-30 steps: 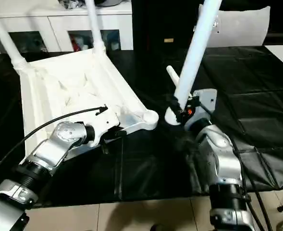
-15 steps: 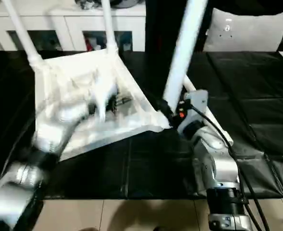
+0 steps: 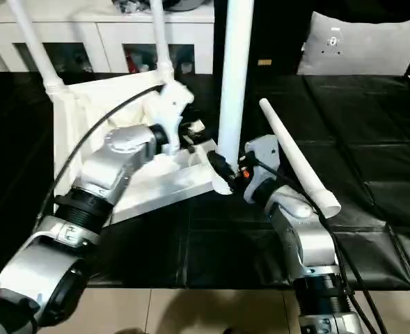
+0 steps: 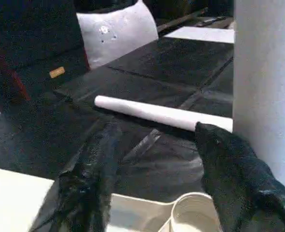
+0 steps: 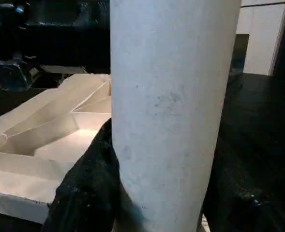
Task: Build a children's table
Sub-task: Insert table leg to table base
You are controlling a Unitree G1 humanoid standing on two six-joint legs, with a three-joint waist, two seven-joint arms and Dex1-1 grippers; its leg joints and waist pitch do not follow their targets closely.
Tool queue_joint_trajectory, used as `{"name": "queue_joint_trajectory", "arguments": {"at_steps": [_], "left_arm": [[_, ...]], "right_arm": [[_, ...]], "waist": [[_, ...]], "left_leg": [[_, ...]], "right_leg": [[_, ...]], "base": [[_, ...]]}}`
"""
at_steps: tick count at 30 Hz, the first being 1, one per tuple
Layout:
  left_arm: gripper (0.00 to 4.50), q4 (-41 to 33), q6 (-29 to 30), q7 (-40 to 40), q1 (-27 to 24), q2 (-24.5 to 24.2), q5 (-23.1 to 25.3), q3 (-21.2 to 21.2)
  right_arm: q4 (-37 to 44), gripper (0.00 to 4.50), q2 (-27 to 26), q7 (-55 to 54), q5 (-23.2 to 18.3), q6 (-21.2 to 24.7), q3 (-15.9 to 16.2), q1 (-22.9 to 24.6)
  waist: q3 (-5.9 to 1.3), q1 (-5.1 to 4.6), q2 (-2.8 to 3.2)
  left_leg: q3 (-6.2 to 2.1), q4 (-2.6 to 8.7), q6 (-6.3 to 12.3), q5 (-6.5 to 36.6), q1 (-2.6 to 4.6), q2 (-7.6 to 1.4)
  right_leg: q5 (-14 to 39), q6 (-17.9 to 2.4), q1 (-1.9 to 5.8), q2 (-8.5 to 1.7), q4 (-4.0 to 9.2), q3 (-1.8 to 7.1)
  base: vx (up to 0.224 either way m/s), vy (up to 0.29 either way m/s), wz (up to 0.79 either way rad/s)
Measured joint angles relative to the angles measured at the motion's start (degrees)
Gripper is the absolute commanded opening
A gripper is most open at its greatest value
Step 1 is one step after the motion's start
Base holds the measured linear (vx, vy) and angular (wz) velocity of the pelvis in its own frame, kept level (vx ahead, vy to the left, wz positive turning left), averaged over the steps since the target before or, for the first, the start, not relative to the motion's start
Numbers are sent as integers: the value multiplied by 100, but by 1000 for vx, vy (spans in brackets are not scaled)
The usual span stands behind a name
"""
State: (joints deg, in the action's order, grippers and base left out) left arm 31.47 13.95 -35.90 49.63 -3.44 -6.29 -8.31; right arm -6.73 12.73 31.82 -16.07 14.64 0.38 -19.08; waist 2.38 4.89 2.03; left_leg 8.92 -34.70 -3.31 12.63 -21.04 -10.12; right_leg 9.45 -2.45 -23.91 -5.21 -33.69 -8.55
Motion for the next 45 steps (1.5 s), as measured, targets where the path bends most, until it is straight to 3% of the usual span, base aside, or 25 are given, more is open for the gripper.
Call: {"name": "queue_joint_trajectory", "arguments": {"at_steps": [4,19,34,39,45], "left_arm": [[341,-549,57,-347,-257,33,-278,-27],[446,-540,-33,-238,-296,-30,-63,-65],[450,-961,-173,-438,-646,-40,-100,-74],[450,-1043,-178,-611,-783,-129,-122,-181],[450,-738,57,-568,-1110,-410,193,-411]], "right_arm": [[-4,188,64,-7,23,-40,-6,0],[-130,188,57,-29,145,-39,32,1],[-200,188,99,-2,231,-160,53,0],[-366,188,129,-69,275,-169,-10,-1],[-415,188,312,-140,218,-99,-254,0]], "waist": [[3,27,-6],[3,21,-5],[3,17,-6],[3,20,-5],[2,9,-4]], "left_leg": [[0,-10,0,0,-1,0],[-2,-24,-2,-3,0,1],[-2,-27,0,-5,0,1],[-3,-27,0,-5,0,1],[-3,-27,-2,-6,3,1]], "right_leg": [[1,1,-1,-2,-14,2],[-4,5,2,-5,-26,3],[0,12,2,-5,-28,2],[-4,5,4,-5,-28,3],[9,28,5,-5,-29,3]], "base": [[0,0,0],[0,0,0],[0,0,0],[0,0,0],[0,0,0]]}}
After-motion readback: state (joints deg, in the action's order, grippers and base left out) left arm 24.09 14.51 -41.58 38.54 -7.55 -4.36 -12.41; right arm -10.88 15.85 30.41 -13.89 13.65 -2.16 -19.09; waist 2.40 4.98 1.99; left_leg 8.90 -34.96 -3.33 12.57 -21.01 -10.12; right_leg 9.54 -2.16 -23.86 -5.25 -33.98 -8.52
